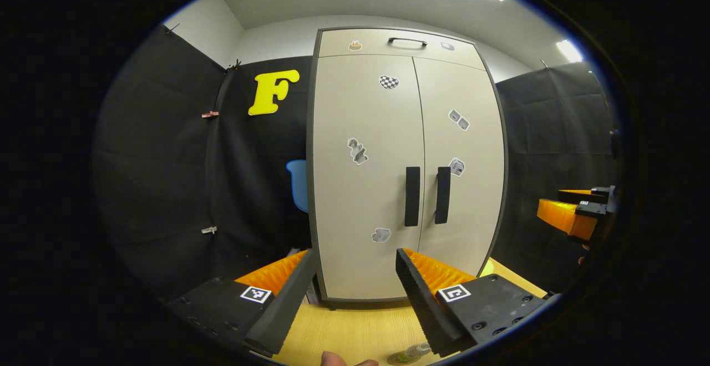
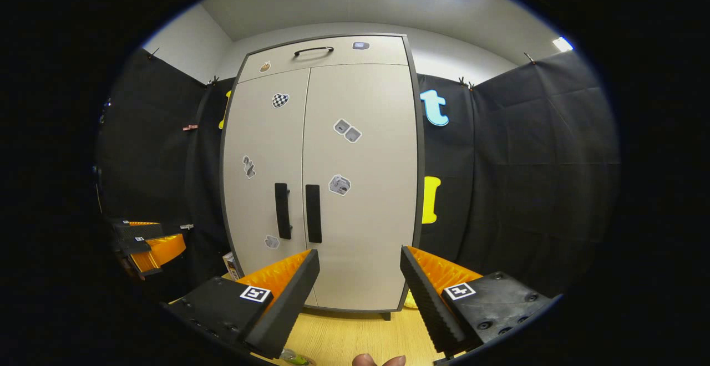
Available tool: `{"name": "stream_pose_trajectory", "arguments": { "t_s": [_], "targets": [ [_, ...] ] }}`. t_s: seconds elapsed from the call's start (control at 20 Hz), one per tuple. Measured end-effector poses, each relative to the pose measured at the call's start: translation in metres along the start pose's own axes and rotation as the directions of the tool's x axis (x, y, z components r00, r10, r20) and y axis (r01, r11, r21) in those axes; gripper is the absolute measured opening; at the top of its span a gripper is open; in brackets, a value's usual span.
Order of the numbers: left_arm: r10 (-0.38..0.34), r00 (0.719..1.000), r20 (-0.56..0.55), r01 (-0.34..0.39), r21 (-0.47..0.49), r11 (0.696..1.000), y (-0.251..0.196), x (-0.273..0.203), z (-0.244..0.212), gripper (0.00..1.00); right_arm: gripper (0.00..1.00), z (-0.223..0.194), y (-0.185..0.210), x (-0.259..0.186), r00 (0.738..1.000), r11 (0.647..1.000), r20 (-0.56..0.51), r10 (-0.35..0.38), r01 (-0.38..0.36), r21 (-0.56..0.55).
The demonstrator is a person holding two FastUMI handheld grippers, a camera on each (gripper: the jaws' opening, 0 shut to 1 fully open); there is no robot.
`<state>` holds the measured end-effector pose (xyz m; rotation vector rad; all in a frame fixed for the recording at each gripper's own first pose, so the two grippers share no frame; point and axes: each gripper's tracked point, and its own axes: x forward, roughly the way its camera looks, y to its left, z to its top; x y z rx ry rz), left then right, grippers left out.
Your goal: Grasp the bottle in the cabinet with the left hand and place it on the coaster, then close the right door with the right hand and the left door with the left hand.
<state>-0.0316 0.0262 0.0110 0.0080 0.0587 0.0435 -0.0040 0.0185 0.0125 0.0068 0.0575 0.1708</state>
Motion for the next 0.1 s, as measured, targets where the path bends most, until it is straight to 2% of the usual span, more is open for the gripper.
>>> {"name": "stream_pose_trajectory", "arguments": {
  "t_s": [0.1],
  "targets": [
    [0.0,1.0,-0.002,0.0,-0.003,1.0,-0.0001,-0.0006,-0.0005,0.93,0.97,0.0004,-0.0001,-0.0007,1.0,1.0,0.001,0.0,0.0,-0.001]
  ]
}}
